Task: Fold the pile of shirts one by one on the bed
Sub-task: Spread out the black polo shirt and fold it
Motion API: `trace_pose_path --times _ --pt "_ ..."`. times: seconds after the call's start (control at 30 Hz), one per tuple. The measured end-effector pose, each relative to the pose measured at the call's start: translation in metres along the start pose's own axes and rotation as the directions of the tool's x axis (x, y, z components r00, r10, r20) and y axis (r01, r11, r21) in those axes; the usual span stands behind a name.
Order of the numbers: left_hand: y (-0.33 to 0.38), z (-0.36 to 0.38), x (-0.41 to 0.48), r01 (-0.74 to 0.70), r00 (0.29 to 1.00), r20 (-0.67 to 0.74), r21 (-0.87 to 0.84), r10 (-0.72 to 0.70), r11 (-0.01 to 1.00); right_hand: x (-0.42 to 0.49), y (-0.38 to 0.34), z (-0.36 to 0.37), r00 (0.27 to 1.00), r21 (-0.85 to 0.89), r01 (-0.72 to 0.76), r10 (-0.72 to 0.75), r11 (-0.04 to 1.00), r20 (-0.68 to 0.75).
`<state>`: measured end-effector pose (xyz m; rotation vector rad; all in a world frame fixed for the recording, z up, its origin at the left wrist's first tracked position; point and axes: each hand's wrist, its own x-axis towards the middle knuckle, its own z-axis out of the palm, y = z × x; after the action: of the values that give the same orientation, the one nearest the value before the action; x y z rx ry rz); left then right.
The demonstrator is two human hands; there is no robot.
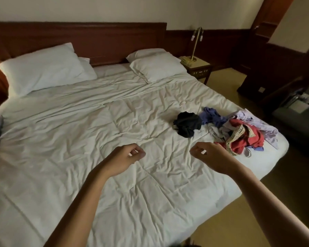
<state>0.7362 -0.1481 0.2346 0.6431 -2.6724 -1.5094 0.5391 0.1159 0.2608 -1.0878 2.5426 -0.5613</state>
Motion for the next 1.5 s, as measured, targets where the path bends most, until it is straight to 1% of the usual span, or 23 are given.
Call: trace_pose_path --times 0.13,0.2,0.3,0.4,0.5,0.6,0.7,0.77,0.8,0.9,0.97,1.07,1.13,1.2,1.27,1.33,1.43,1.5 --pt "0.007 0.038 0.112 0.074 0.997 0.028 0.002 -0.074 0.997 0.094 0.081 -0.007 0.998 -0.013 -0.017 0.017 1.0 0.057" --pt "0.005 0.066 0.178 0.133 0.99 0.046 -0.003 -0.133 0.991 0.148 0.136 -0.003 0.995 -0.007 -0.038 0.038 0.999 0.088" --pt "-0.011 0.117 0.293 0.2 0.979 0.044 -0.006 -0.199 0.98 0.237 0.228 0.016 0.995 0.004 -0.066 0.065 0.998 0.075" --pt "-0.038 0.177 0.413 0.218 0.976 -0.028 0.0 -0.218 0.976 0.324 0.318 0.048 0.996 0.0 -0.09 0.09 0.996 0.021" --pt "-0.067 0.233 0.515 0.189 0.976 -0.117 0.067 -0.181 0.98 0.399 0.387 0.084 0.997 -0.046 -0.062 0.06 0.997 -0.041" --pt "-0.086 0.274 0.582 0.151 0.977 -0.176 0.15 -0.124 0.977 0.453 0.425 0.118 0.995 -0.132 -0.037 0.025 0.991 -0.092" --pt "-0.103 0.293 0.61 0.163 0.955 -0.28 0.202 -0.103 0.966 0.486 0.44 0.143 0.991 -0.217 -0.039 0.01 0.975 -0.135" --pt "-0.112 0.297 0.607 0.11 0.94 -0.34 0.223 -0.028 0.969 0.494 0.441 0.152 0.975 -0.259 0.007 -0.064 0.966 -0.214" --pt "-0.116 0.296 0.601 0.065 0.937 -0.35 0.191 0.006 0.979 0.494 0.439 0.153 0.959 -0.271 0.06 -0.131 0.961 -0.25" --pt "-0.12 0.286 0.564 -0.039 0.918 -0.397 -0.03 0.024 0.999 0.479 0.425 0.149 0.903 -0.212 0.257 -0.312 0.943 -0.296" --pt "-0.116 0.272 0.532 -0.113 0.892 -0.452 -0.189 0.016 0.975 0.46 0.401 0.14 0.884 -0.142 0.355 -0.381 0.924 -0.27" --pt "-0.104 0.235 0.472 -0.215 0.837 -0.546 -0.389 -0.037 0.896 0.421 0.337 0.126 0.868 -0.057 0.462 -0.464 0.885 -0.178" --pt "-0.09 0.191 0.422 -0.294 0.788 -0.614 -0.44 -0.046 0.849 0.394 0.278 0.113 0.849 -0.006 0.511 -0.506 0.86 -0.151" --pt "-0.078 0.139 0.363 -0.353 0.756 -0.654 -0.441 -0.026 0.825 0.368 0.216 0.104 0.832 0.078 0.553 -0.543 0.83 -0.117" --pt "-0.073 0.093 0.306 -0.354 0.764 -0.645 -0.411 0.006 0.84 0.342 0.162 0.102 0.834 0.209 0.548 -0.548 0.81 -0.063" --pt "-0.082 0.065 0.26 -0.313 0.792 -0.61 -0.426 -0.014 0.849 0.321 0.117 0.111 0.855 0.378 0.488 -0.518 0.787 -0.026" --pt "-0.121 0.05 0.213 -0.285 0.797 -0.593 -0.537 -0.114 0.794 0.306 0.065 0.142 0.869 0.635 0.354 -0.493 0.686 0.049" --pt "-0.151 0.049 0.188 -0.305 0.769 -0.616 -0.588 -0.17 0.749 0.302 0.041 0.167 0.849 0.712 0.286 -0.514 0.641 0.123"
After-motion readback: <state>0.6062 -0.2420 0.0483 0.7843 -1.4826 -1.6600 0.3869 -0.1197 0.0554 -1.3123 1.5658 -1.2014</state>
